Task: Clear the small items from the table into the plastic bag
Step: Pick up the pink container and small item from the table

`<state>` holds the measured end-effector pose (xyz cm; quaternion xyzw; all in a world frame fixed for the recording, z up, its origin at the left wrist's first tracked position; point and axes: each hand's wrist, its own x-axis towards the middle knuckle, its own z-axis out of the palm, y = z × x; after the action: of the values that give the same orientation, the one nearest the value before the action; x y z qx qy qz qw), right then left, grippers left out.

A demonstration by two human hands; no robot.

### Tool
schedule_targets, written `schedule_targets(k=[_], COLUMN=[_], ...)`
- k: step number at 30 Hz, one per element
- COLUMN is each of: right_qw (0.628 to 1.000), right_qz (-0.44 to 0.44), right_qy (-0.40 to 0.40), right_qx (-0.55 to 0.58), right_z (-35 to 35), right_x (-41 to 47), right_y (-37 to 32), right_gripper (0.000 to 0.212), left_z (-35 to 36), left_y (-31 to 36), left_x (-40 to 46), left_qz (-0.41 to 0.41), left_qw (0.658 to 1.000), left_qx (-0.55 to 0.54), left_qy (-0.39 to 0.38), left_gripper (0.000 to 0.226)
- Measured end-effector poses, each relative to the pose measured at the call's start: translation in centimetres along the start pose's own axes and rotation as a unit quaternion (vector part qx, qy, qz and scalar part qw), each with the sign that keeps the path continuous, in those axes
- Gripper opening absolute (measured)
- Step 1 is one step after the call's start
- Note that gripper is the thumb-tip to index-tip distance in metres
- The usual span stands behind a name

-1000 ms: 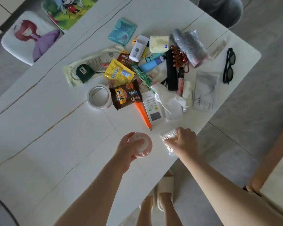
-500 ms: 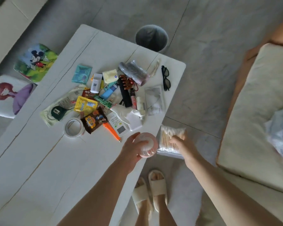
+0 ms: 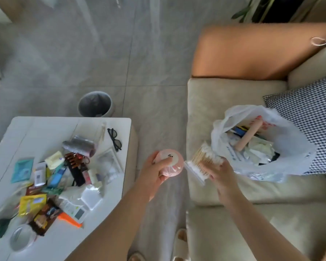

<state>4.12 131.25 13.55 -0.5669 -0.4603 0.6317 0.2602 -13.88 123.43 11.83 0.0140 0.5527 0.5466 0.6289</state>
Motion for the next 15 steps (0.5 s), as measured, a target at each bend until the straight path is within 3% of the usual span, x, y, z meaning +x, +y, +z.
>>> schedule_targets(k=[5,9,15], right_qw=[0.986,0.977,0.970], right_qz=[0.045,0.059,0.068], right_qy=[0.118,0.171,0.222], right_qx=[0.109,0.115,0.076], right_z=[-8.5,-13.4,-17.5], right_x=[2.9,6.8,11.9], right_y=[-2.4,-2.7,-1.3], right_gripper=[0.039,0.023,0.021], left_z=[10.0,17.2,24.2], left_y=[0.1,-1.2,-4.4], left_x=[3.7,6.8,12.2], left_qz=[-0.030,-0.040,-0.041], left_qw=[0.996,0.989,0.980], left_qx=[0.067,0.125,0.193], left_qy=[-0.056,-0.068,-0.026], left_gripper=[0.072,0.054,0.052])
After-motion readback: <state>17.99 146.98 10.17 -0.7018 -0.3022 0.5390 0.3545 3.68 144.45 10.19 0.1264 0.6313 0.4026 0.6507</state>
